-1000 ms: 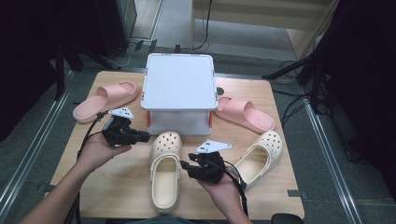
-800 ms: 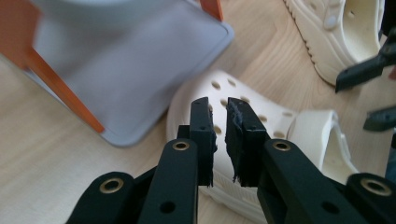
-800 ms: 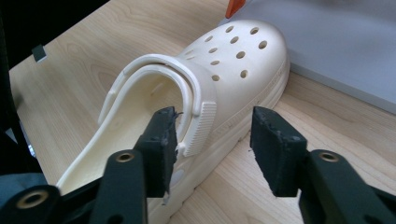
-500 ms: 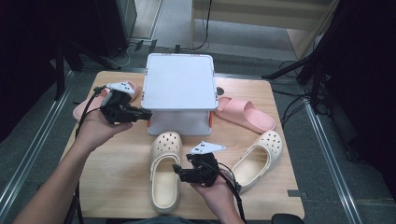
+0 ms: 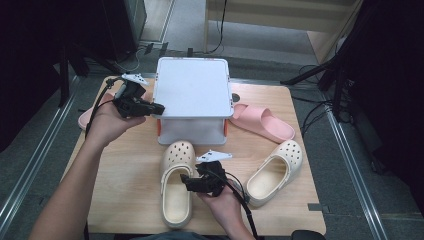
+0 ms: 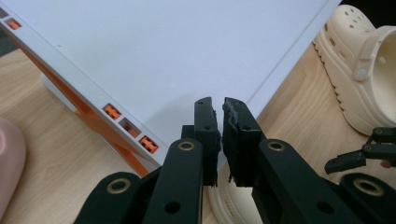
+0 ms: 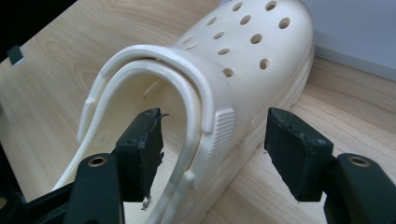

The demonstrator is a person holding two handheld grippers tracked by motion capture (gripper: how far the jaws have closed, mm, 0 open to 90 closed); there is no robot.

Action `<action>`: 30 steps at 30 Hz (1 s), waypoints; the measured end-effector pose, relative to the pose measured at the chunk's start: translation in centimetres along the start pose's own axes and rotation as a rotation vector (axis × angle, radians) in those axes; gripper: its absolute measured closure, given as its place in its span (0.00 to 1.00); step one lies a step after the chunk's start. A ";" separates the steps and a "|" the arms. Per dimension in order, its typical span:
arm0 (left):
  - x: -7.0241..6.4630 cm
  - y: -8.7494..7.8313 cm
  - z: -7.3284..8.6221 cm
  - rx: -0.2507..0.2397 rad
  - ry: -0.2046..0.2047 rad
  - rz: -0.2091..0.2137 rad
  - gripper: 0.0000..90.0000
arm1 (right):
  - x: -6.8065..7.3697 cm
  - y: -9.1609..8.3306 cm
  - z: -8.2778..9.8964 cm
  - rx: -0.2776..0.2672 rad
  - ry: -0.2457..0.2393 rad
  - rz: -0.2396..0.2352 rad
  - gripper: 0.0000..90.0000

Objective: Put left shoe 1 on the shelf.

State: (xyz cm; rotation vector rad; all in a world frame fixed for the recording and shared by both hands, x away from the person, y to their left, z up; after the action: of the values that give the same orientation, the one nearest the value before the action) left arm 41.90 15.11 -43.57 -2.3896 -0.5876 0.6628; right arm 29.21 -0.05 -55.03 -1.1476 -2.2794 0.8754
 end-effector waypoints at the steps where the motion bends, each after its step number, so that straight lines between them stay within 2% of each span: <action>1: 0.2 0.0 0.0 0.000 0.003 -0.010 0.93 | 0.0 0.0 0.0 0.000 0.000 0.000 0.42; 4: 0.2 0.1 0.2 -0.021 0.009 -0.010 0.95 | 0.2 0.5 -0.2 -0.014 0.020 0.004 0.43; 7: 0.3 0.0 0.3 -0.029 0.008 -0.006 0.95 | 0.6 1.1 -0.1 0.005 0.008 0.010 0.43; 8: 0.3 0.0 0.3 -0.028 0.009 -0.008 0.95 | 0.6 1.4 0.0 0.004 -0.005 0.027 0.43; 9: 0.3 0.0 0.3 -0.026 0.016 -0.012 0.95 | 0.5 1.7 0.0 0.000 -0.030 0.065 0.46; 10: 0.3 0.0 0.3 -0.026 0.016 -0.012 0.95 | 0.5 1.7 0.0 0.000 -0.030 0.065 0.46; 11: 0.3 0.1 0.2 -0.028 0.021 -0.021 0.95 | 0.2 1.8 0.0 -0.005 -0.033 0.092 0.54; 15: 0.2 0.1 0.2 -0.027 0.023 -0.021 0.95 | 0.0 1.8 0.0 -0.005 -0.022 0.078 0.57; 21: 0.3 0.2 0.1 -0.034 0.035 -0.021 0.95 | -1.3 1.4 -0.7 -0.025 -0.014 0.097 0.83; 26: 0.3 0.3 0.1 -0.036 0.034 -0.011 0.95 | -1.9 1.3 -1.2 -0.014 -0.015 0.087 0.85; 30: 0.3 0.3 0.1 -0.041 0.029 -0.008 0.95 | -2.3 0.9 -2.2 -0.029 -0.013 0.095 0.86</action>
State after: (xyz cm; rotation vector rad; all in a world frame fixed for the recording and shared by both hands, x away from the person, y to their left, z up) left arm 42.18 15.12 -43.91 -2.4297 -0.6038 0.6173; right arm 32.40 -0.74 -54.35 -1.2756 -2.2708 0.8894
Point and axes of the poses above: each handheld gripper's, and its own axes: y roughly forward along the jaws, z roughly out of its underside, x roughly to its left, the point moved 9 cm from there along y, roughly forward along the jaws, and after that the axes turned 13 degrees about z, right-handed, at the moved point
